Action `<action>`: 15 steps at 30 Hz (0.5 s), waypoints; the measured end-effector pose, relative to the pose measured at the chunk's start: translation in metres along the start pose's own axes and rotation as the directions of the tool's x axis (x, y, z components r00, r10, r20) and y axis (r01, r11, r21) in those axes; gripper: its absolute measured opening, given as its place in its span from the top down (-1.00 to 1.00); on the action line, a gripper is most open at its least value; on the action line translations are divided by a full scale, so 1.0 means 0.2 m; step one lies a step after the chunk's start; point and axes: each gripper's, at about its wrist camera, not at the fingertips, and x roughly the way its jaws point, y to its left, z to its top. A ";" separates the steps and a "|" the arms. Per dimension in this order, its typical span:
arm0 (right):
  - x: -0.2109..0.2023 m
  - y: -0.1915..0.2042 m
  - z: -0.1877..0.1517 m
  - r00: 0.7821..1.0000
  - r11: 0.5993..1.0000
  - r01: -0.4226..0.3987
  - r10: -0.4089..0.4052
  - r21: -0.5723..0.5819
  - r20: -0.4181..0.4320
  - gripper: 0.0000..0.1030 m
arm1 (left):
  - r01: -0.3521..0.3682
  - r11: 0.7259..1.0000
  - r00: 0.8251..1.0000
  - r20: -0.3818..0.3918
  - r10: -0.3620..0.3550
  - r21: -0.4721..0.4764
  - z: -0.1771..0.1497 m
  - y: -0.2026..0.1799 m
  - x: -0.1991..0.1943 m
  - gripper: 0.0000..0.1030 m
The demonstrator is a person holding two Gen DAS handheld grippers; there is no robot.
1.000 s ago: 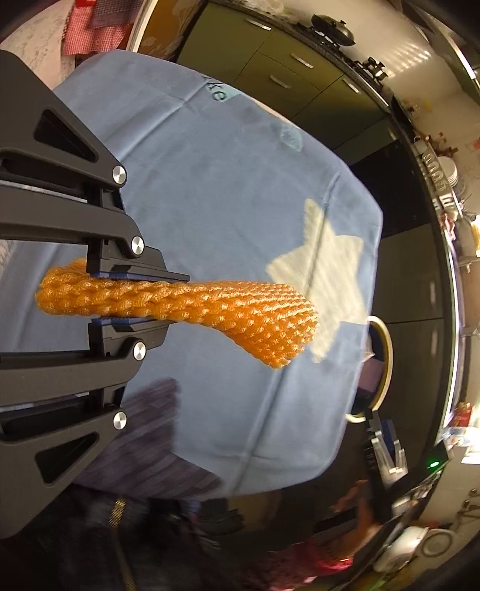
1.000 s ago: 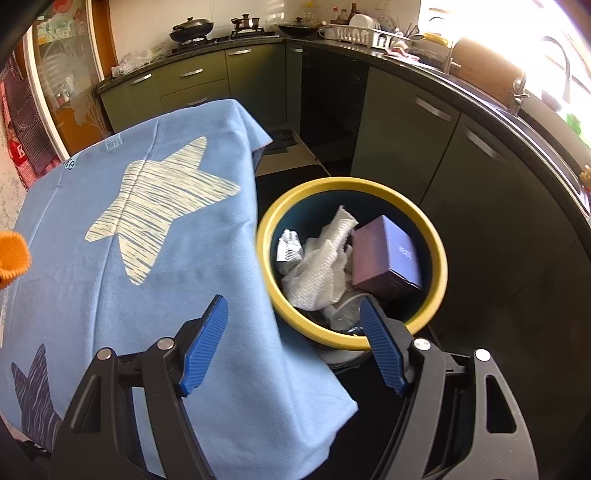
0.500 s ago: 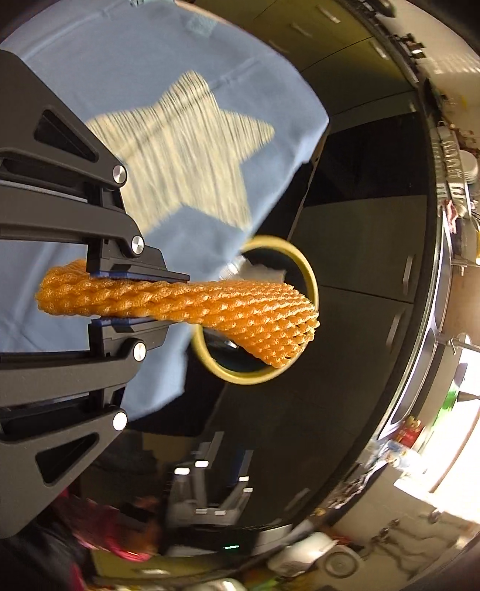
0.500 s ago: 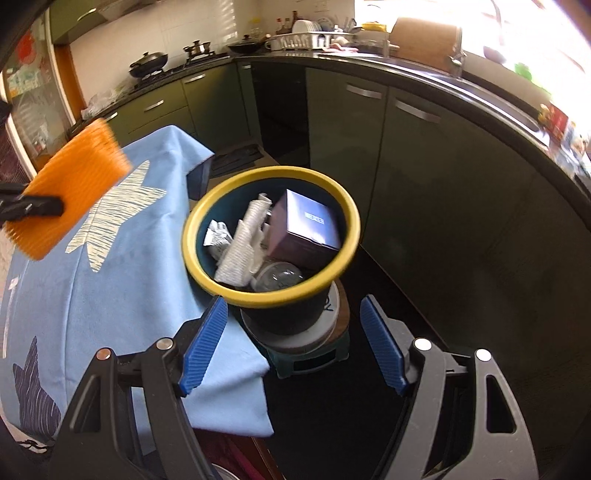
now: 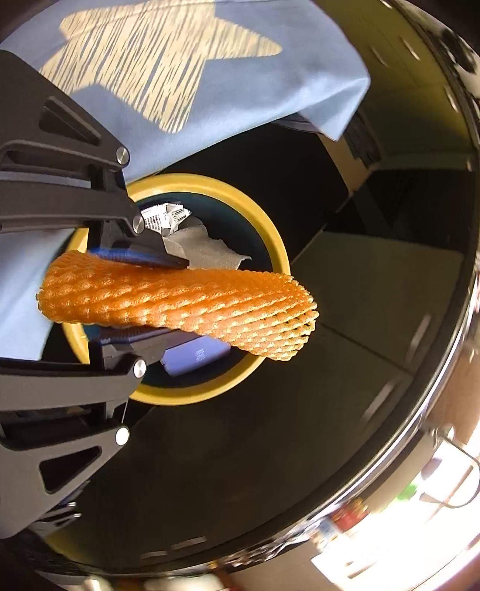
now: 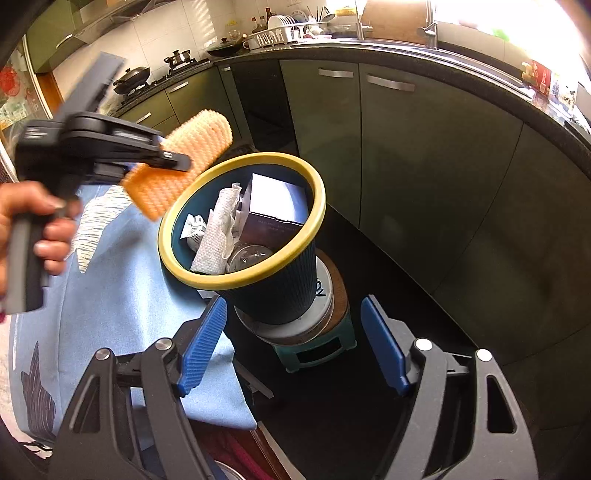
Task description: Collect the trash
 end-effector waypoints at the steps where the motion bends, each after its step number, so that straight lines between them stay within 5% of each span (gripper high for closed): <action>1: 0.00 0.00 0.00 1.000 1.000 0.000 0.000 0.000 0.000 -0.42 | -0.004 1.000 1.000 -0.005 0.004 -0.026 0.00 0.01 0.03 0.09; 3: 0.00 0.01 0.00 1.000 1.000 0.000 0.000 -0.001 0.000 -0.43 | -0.019 0.996 1.000 -0.017 0.018 -0.084 0.00 0.02 0.08 -0.49; 9: -0.01 0.01 -0.01 1.000 1.000 -0.001 0.001 -0.004 0.003 -0.44 | 0.009 0.989 1.000 0.024 -0.006 -0.149 -0.06 0.11 -0.05 -0.67; 15: 0.01 0.07 -0.01 1.000 1.000 -0.010 0.010 -0.027 -0.002 -0.44 | 0.030 0.996 0.979 0.202 -0.013 -0.085 -0.28 0.23 -0.45 -0.85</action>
